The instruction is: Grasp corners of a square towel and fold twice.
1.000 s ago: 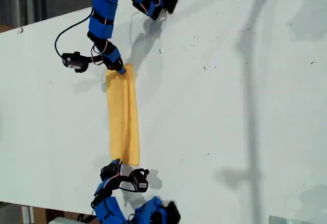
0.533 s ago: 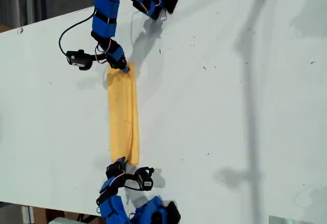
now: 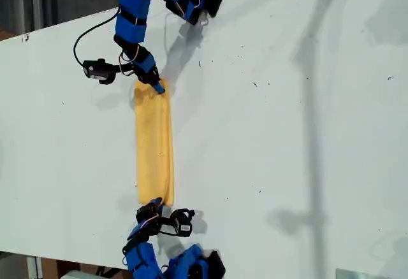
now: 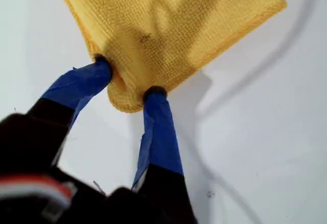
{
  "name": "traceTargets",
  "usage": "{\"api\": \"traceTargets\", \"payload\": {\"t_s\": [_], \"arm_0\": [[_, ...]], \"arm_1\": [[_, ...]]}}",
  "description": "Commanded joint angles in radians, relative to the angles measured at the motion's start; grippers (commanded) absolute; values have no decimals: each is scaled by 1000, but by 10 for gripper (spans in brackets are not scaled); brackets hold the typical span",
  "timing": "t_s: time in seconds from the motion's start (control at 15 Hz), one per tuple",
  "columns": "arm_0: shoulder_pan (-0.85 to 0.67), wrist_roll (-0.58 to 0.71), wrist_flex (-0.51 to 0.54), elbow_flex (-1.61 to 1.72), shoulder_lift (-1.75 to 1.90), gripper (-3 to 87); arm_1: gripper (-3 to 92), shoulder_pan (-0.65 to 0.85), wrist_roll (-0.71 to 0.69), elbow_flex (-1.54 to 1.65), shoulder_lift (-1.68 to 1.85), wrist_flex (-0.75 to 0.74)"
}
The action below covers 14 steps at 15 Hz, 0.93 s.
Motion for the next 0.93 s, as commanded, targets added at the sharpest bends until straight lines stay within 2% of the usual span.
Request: {"api": "traceTargets", "payload": {"t_s": [0.0,0.2,0.4,0.47,0.53,0.6,0.67,0.73,0.87], "arm_0": [[8,-20,-9,6,37,24],[25,0,-5,-48,-34,24],[28,25,49,-135,-120,24],[28,34,8,-94,-71,37],[74,74,32,-160,-127,68],[57,97,66,-207,-172,134],[49,110,21,-166,-121,330],[77,117,-12,-152,-115,351],[72,60,54,-152,-110,334]], "arm_1": [[186,6,32,-3,129,60],[196,29,43,14,270,130],[211,-20,66,-3,314,178],[214,-29,72,0,321,181],[216,-28,74,8,314,172],[229,-18,74,12,299,166],[243,-14,74,20,291,161],[254,-14,74,32,291,155],[251,-11,74,49,291,149]]}}
